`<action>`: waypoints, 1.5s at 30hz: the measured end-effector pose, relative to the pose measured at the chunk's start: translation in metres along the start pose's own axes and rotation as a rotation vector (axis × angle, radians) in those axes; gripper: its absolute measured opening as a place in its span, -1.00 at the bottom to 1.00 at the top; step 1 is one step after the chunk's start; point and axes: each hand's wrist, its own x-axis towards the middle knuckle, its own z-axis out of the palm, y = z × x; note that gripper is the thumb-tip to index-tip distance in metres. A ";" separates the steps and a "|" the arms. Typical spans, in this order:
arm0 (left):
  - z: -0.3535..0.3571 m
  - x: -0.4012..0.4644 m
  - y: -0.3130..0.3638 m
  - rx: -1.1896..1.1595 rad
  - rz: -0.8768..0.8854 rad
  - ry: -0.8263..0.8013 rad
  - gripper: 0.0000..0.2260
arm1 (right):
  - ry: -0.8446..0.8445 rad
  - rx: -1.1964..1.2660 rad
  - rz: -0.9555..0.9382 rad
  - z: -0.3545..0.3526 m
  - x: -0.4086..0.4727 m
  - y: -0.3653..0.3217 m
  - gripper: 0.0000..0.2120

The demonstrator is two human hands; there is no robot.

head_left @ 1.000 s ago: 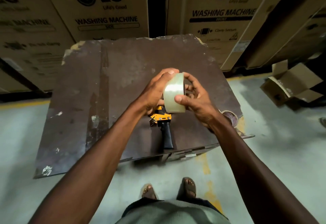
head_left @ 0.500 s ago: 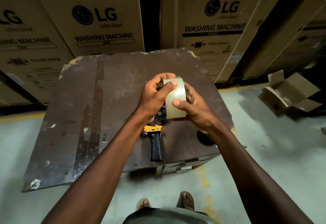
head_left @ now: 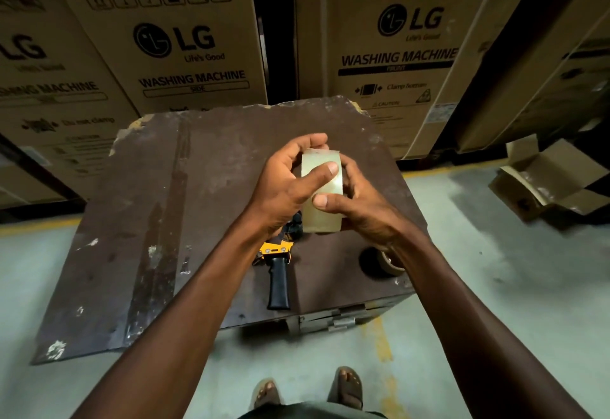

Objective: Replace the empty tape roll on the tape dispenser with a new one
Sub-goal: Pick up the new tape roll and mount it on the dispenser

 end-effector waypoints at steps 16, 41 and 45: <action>0.000 -0.005 0.014 0.091 -0.104 -0.103 -0.81 | -0.019 -0.240 -0.111 -0.008 -0.020 -0.001 0.07; 0.034 -0.014 0.018 0.180 0.057 -0.052 -0.81 | -0.038 -0.270 -0.174 -0.039 -0.045 -0.006 0.00; 0.047 -0.013 0.017 0.224 -0.031 -0.116 -0.67 | -0.063 -0.219 -0.186 -0.053 -0.050 -0.008 -0.06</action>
